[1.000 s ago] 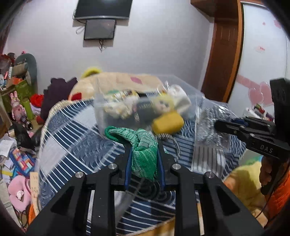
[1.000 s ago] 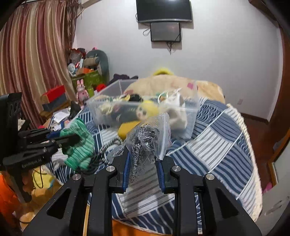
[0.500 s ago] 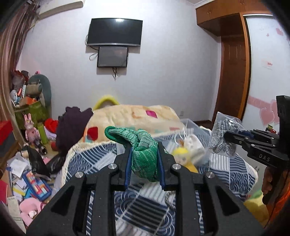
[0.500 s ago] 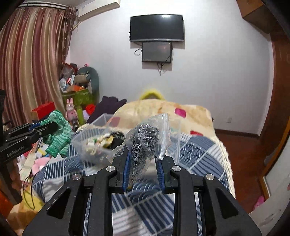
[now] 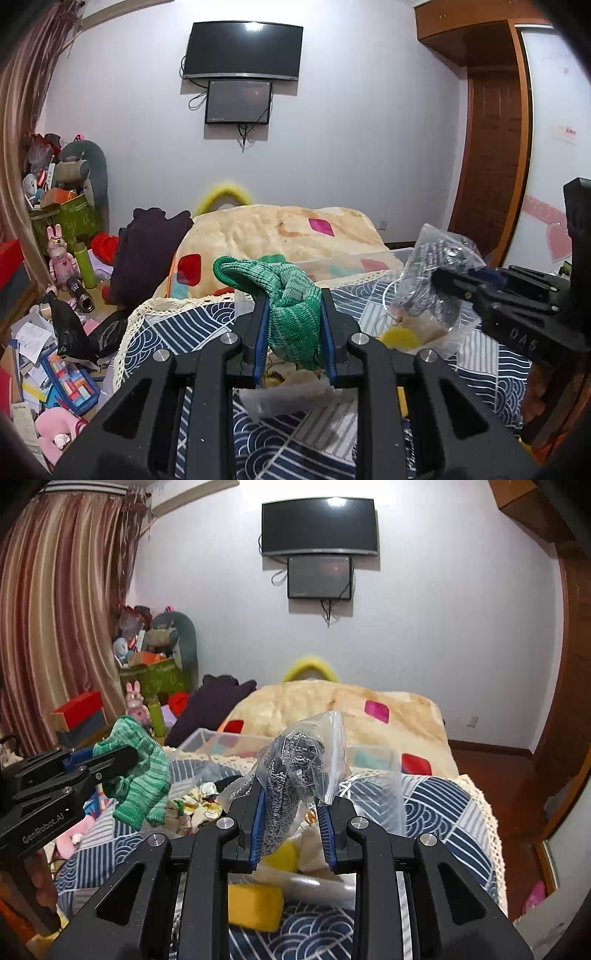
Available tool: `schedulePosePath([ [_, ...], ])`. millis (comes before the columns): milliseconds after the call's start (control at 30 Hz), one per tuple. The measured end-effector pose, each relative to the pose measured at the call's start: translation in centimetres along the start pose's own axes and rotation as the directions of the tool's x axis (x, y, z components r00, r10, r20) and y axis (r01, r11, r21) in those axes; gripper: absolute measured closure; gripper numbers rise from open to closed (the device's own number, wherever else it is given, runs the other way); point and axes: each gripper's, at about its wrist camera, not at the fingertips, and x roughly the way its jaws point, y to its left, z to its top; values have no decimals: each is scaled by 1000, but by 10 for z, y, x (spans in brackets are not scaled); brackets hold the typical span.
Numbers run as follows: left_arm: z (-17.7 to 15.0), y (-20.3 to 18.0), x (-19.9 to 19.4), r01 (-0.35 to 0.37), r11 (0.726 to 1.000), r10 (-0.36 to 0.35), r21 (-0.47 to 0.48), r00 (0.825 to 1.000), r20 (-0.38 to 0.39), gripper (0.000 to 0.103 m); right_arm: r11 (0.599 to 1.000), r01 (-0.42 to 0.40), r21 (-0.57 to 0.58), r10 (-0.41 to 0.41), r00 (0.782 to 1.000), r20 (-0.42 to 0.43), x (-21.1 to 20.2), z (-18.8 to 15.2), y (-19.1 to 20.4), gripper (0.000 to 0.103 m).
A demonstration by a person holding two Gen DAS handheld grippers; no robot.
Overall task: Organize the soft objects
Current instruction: 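Place the clear bag and green cloth into the box and release both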
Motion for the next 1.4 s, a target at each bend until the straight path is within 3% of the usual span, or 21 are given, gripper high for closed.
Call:
schedulePosePath([
  [400, -9, -8, 51, 37, 999, -36, 1, 997, -71, 79, 999, -11, 45, 16, 992, -128, 47, -4, -6, 80],
  [600, -18, -10, 70, 8, 1000, -4, 27, 991, -132, 79, 999, 0, 34, 5, 987, -163, 52, -7, -5, 77],
  [800, -22, -9, 64, 16, 1000, -13, 26, 991, -135, 68, 999, 6, 31, 0, 984, -177, 46, -7, -7, 69],
  [867, -22, -9, 62, 10, 999, -6, 33, 991, -136, 65, 999, 3, 47, 6, 984, -176, 44, -8, -10, 62],
  [1033, -22, -9, 52, -3, 1000, 6, 27, 992, -123, 52, 998, 1, 56, 8, 988, -151, 30, -9, -12, 62],
  [1233, -18, -7, 39, 10, 1000, -10, -6, 993, -114, 44, 1000, 16, 7, -15, 996, -84, 5, -2, -6, 49],
  [1400, -14, -2, 16, 19, 999, -23, -44, 997, -75, 35, 1000, 15, 8, -15, 1000, -24, -17, -1, -2, 49],
])
